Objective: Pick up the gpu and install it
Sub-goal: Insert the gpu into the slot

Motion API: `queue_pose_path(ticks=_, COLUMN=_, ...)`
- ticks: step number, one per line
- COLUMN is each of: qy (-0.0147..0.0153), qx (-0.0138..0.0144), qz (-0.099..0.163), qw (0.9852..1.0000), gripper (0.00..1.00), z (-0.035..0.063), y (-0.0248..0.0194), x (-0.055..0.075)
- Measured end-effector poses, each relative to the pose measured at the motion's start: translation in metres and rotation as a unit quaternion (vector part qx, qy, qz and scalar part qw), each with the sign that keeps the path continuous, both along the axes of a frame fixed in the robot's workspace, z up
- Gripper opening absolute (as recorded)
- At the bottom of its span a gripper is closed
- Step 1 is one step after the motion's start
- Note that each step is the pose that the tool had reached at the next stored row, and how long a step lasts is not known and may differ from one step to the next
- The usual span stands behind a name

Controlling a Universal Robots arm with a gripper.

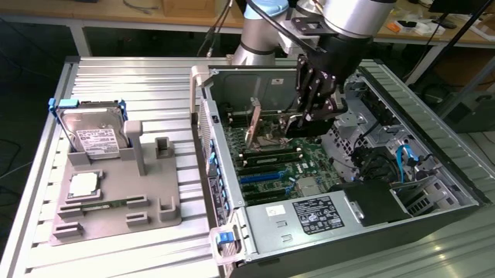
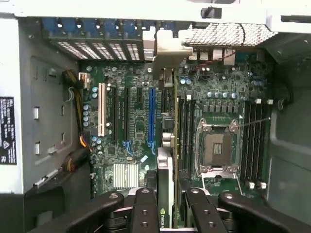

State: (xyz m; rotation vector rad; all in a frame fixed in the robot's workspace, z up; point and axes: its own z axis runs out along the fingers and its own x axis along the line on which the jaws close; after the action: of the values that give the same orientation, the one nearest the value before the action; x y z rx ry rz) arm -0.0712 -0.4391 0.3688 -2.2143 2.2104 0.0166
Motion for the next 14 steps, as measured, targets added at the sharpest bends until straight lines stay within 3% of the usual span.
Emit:
queue_pose_path(ticks=1, qy=0.0000, qx=0.0000, qz=-0.018, qw=0.9998, gripper=0.27, z=-0.0069, y=-0.0003, x=0.000)
queue_pose_path(ticks=2, qy=0.0000, qx=0.0000, qz=-0.018, qw=0.9998, gripper=0.27, z=-0.0228, y=-0.0004, x=-0.008)
queue_pose_path(ticks=14, qy=0.0000, qx=0.0000, qz=-0.018, qw=0.9998, gripper=0.27, z=-0.0361, y=-0.0122, x=-0.013)
